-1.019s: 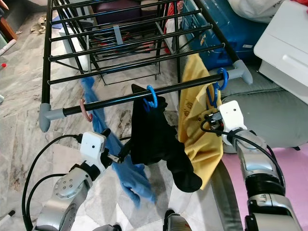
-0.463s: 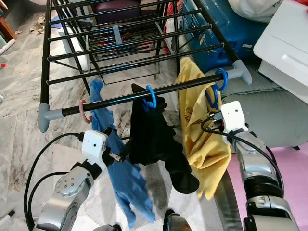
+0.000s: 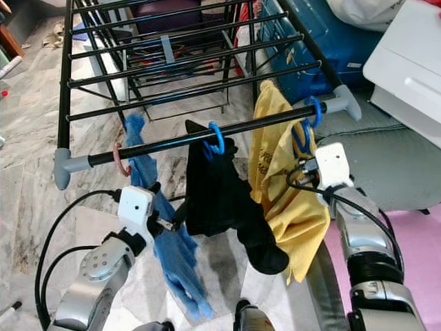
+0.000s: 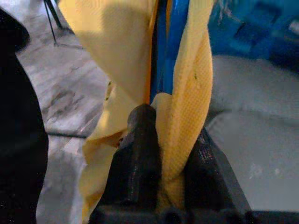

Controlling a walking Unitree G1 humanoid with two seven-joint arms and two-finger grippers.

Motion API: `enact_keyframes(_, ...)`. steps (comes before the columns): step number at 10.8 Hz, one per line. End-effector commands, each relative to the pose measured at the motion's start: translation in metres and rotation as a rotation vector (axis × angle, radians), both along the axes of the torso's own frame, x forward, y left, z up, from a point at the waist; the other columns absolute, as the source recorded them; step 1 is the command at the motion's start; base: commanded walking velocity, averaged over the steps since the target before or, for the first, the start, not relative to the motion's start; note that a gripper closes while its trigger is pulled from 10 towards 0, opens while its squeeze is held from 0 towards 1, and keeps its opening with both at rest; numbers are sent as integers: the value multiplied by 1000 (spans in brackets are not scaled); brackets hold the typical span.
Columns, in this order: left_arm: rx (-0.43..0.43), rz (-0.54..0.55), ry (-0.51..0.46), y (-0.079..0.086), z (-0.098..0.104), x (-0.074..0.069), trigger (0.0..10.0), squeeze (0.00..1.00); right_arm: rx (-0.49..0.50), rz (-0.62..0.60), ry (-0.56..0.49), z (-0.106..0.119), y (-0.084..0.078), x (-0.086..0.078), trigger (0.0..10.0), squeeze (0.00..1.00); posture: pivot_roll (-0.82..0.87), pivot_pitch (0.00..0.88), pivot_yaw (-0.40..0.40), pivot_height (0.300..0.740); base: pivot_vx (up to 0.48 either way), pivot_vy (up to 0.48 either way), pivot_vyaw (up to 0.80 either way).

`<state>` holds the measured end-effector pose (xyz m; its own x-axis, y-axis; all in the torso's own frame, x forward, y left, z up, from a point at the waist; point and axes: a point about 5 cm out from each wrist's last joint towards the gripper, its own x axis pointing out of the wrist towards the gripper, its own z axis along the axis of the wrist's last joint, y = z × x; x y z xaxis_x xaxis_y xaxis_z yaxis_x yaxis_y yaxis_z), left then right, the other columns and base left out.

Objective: Hang hanger

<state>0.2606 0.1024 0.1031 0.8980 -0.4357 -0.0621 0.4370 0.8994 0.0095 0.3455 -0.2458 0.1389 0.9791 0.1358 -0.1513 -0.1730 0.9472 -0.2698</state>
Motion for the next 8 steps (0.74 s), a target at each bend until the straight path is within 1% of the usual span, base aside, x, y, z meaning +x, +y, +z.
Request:
enact_keyframes(1, 10, 11, 6, 2, -3, 0, 10000, 0, -6, 23, -74, 17, 4, 1, 0, 0, -124, 175, 75, 740, 0, 0, 0)
enact_keyframes(2, 12, 13, 4, 1, -3, 1, 10000, 0, -31, 17, -94, 19, 4, -4, 0, 0, -130, 169, 73, 740, 0, 0, 0)
enact_keyframes(3, 15, 25, -2, 0, -2, 3, 10000, 0, -22, 4, -98, 16, 5, -11, 0, 0, -133, 157, 69, 740, 0, 0, 0)
enact_keyframes(4, 21, 33, -8, -1, -2, 3, 10000, 0, -2, -8, -85, 7, 8, -22, 9765, 0, -132, 151, 68, 740, 0, 0, 0)
enact_keyframes(5, 34, 43, 2, 2, -5, 4, 10000, 0, 31, -64, -77, -8, 14, -39, 10000, 0, -134, 143, 70, 740, 0, 0, 0)
enact_keyframes(6, 36, 36, 1, 2, -5, 5, 10000, 0, 48, -101, -79, -15, 18, -49, 10000, 0, -136, 138, 73, 740, 0, 0, 0)
enact_keyframes(7, 41, 21, -7, 0, -4, 10, 10000, 0, 86, -189, -125, -19, 28, -64, 10000, 0, -152, 133, 83, 740, 0, 0, 0)
enact_keyframes(8, 40, 10, -10, -3, -4, 12, 10000, 0, 51, -229, -184, -13, 34, -72, 10000, 0, -163, 130, 87, 740, 0, 0, 0)
